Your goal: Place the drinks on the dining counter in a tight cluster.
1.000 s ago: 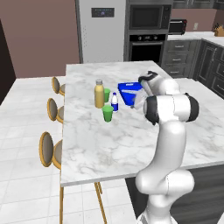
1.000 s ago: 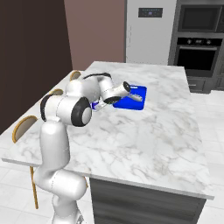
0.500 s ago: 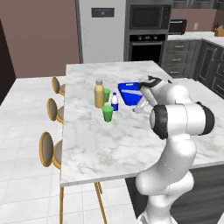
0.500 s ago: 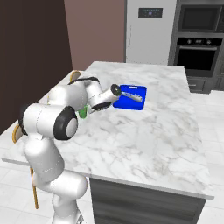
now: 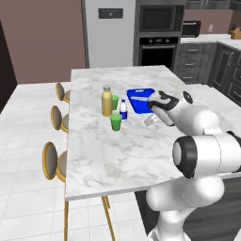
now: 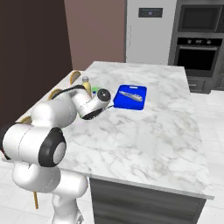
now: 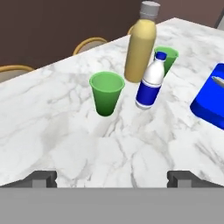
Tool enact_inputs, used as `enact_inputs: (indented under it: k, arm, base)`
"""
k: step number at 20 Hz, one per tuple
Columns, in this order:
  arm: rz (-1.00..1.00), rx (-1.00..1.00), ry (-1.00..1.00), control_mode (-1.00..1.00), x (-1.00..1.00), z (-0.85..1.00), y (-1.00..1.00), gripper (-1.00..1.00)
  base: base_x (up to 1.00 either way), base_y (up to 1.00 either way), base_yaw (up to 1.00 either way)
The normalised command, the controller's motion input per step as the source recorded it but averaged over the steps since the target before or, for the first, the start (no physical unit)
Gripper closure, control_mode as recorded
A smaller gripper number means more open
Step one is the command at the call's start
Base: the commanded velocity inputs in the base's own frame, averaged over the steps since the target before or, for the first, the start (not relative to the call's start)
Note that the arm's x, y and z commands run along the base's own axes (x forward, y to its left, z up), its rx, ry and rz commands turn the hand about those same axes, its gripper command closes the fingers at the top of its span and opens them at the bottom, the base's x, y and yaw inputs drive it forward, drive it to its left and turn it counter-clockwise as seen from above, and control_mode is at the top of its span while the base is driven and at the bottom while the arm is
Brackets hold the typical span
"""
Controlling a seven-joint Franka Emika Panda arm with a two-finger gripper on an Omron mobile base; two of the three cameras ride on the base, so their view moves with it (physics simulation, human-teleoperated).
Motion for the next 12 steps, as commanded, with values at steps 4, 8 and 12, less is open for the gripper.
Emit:
enact_inputs:
  k: [4, 8, 12]
  arm:
    - [-0.21, 0.0, 0.0, -1.0, -0.61, 0.18, 0.0, -1.0]
    - [-0.22, 0.0, 0.0, -1.0, -0.61, 0.17, 0.0, -1.0]
    - [-0.2, 0.0, 0.0, -1.0, -0.58, 0.15, 0.0, -1.0]
  base:
    - [0.0, 0.0, 0.0]
    - [0.0, 0.0, 0.0]
    - [0.0, 0.0, 0.0]
